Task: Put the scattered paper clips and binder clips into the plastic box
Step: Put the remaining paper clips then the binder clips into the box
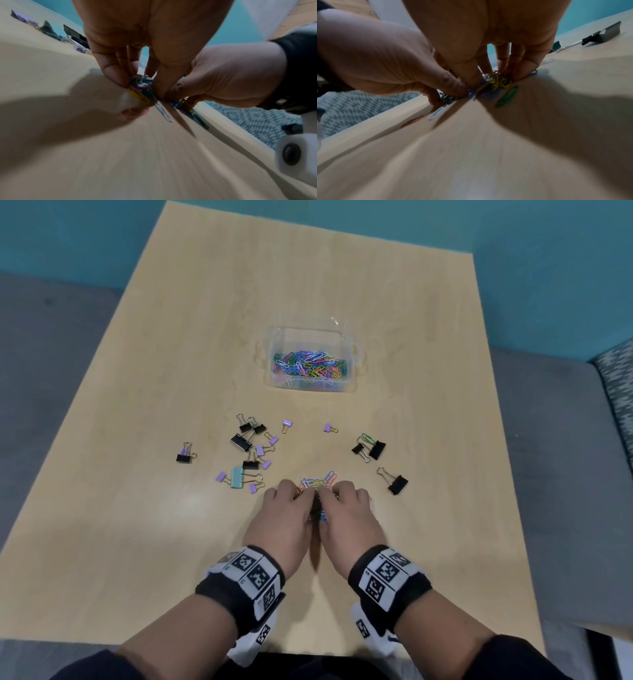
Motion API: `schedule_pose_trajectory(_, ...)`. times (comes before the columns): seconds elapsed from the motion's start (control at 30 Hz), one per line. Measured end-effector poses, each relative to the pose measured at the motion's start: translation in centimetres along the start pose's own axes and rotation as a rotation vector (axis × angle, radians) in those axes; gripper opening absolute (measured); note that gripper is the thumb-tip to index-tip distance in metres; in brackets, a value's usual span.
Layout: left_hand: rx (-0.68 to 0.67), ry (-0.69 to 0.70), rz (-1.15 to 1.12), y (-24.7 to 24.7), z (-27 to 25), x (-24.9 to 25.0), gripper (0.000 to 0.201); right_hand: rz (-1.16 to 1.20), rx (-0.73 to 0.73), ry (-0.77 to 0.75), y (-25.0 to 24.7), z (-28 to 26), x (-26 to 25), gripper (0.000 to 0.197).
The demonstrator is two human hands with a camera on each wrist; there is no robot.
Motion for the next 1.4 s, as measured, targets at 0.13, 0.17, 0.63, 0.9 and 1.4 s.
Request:
schedule_pose_trajectory(0.13, 0.025, 0.021, -0.01, -0.4, 1.3, 0.0, 0.021, -0.017, -0.021, -0.044, -0.4, 0.6, 0.1, 0.031)
schedule_pose_trajectory(0.17, 0.03, 0.021, -0.016, -0.5, 1.5, -0.2, 0.017, -0.015, -0.02, -0.047, -0.5, 0.7, 0.2, 0.03)
schedule_pose_trajectory(0.63, -0.098, -0.118, -0.229, -1.0, 2.7, -2.0, 0.017, 0.19, -0.245, 0.109, -0.7, 2.2, 3.3, 0.01)
schedule_pose_trajectory(0.9, -0.217, -0.507, -0.864, -3.2, 4.2, -3.1, 0.017, 0.707, -0.389, 0.374, -2.2, 4.1, 4.9, 0.02)
schedule_pose_trajectory(1.4, 0.124, -0.444, -0.836, -12.5, 23.0, -2.6, 0.02, 0.184, 0.0, 0.129, -12.1, 25.0, 1.5, 0.02)
Point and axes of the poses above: each hand's wrist, its own z-axis towards the middle knuckle, its own y-axis out of the palm, x = y × z, the point moved 10 cm from there along z, towards the middle knuckle, and after that the axes turned 10 degrees about x, right-handed, at the moved point
